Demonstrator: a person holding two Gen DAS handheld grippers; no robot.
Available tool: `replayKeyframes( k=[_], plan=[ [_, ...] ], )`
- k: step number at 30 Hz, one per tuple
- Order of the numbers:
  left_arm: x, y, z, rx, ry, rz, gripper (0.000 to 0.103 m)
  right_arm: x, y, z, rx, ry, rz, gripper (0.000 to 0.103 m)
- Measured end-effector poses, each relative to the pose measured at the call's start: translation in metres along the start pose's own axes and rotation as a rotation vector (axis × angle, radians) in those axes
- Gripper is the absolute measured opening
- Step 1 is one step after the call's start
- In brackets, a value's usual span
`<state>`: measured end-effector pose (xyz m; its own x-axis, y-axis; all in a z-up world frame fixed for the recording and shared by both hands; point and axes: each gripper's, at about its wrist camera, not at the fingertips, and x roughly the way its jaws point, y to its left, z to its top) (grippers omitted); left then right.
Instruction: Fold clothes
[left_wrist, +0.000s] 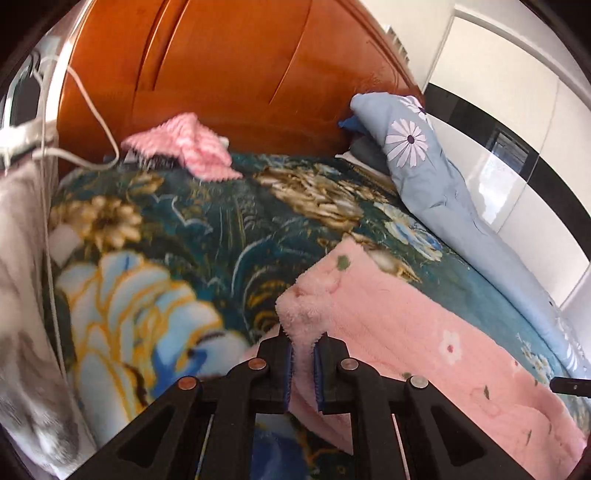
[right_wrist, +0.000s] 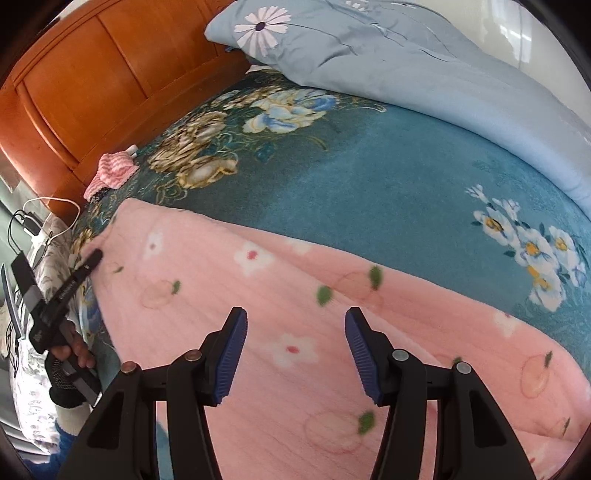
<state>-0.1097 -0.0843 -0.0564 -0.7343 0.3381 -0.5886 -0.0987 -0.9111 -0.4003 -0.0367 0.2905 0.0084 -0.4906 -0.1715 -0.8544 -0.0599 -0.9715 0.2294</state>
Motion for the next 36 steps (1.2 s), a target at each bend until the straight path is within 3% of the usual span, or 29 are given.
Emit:
replayKeyframes(
  k=[6,8,13,15,17,18,21,25,29,30,31,32,34,36],
  plan=[
    [-0.009,0.014,-0.009,-0.145,0.016,-0.060,0.014,0.035,0.078,0.062,-0.170,-0.003,0.147,0.057],
    [-0.012,0.019,-0.014,-0.201,0.027,-0.062,0.022,0.054,0.103,0.085,-0.205,0.005,0.201,0.057],
    [-0.012,0.016,-0.017,-0.231,0.061,-0.035,0.029,0.122,0.158,0.130,-0.321,0.123,0.300,0.060],
    [-0.016,0.011,-0.019,-0.217,0.055,0.039,0.029,0.144,0.173,0.137,-0.386,0.159,0.297,0.060],
    [-0.022,0.007,-0.021,-0.201,0.034,0.127,0.053,0.161,0.184,0.138,-0.452,0.205,0.325,0.060],
    [-0.025,0.007,-0.023,-0.194,0.015,0.155,0.055,0.168,0.188,0.136,-0.488,0.234,0.335,0.060],
    [-0.020,0.010,-0.025,-0.211,0.025,0.099,0.061,0.185,0.197,0.130,-0.590,0.280,0.314,0.061],
    [-0.012,0.011,-0.020,-0.218,0.019,0.061,0.068,0.200,0.196,0.131,-0.588,0.285,0.338,0.071],
    [-0.005,0.008,-0.019,-0.218,0.032,-0.001,0.066,0.197,0.193,0.126,-0.532,0.276,0.361,0.070],
    [-0.004,0.006,-0.020,-0.209,0.031,-0.006,0.066,0.195,0.193,0.124,-0.526,0.280,0.366,0.059],
    [-0.003,0.005,-0.021,-0.199,0.031,-0.012,0.061,0.192,0.194,0.121,-0.519,0.284,0.370,0.042],
    [-0.001,0.008,-0.022,-0.220,0.041,-0.046,0.041,0.190,0.194,0.120,-0.516,0.284,0.368,0.035],
    [0.001,0.014,-0.021,-0.262,0.052,-0.108,0.018,0.184,0.195,0.120,-0.519,0.277,0.350,0.018],
    [-0.003,0.014,-0.014,-0.256,0.029,-0.117,0.015,0.174,0.199,0.121,-0.533,0.258,0.322,0.013]
  ],
)
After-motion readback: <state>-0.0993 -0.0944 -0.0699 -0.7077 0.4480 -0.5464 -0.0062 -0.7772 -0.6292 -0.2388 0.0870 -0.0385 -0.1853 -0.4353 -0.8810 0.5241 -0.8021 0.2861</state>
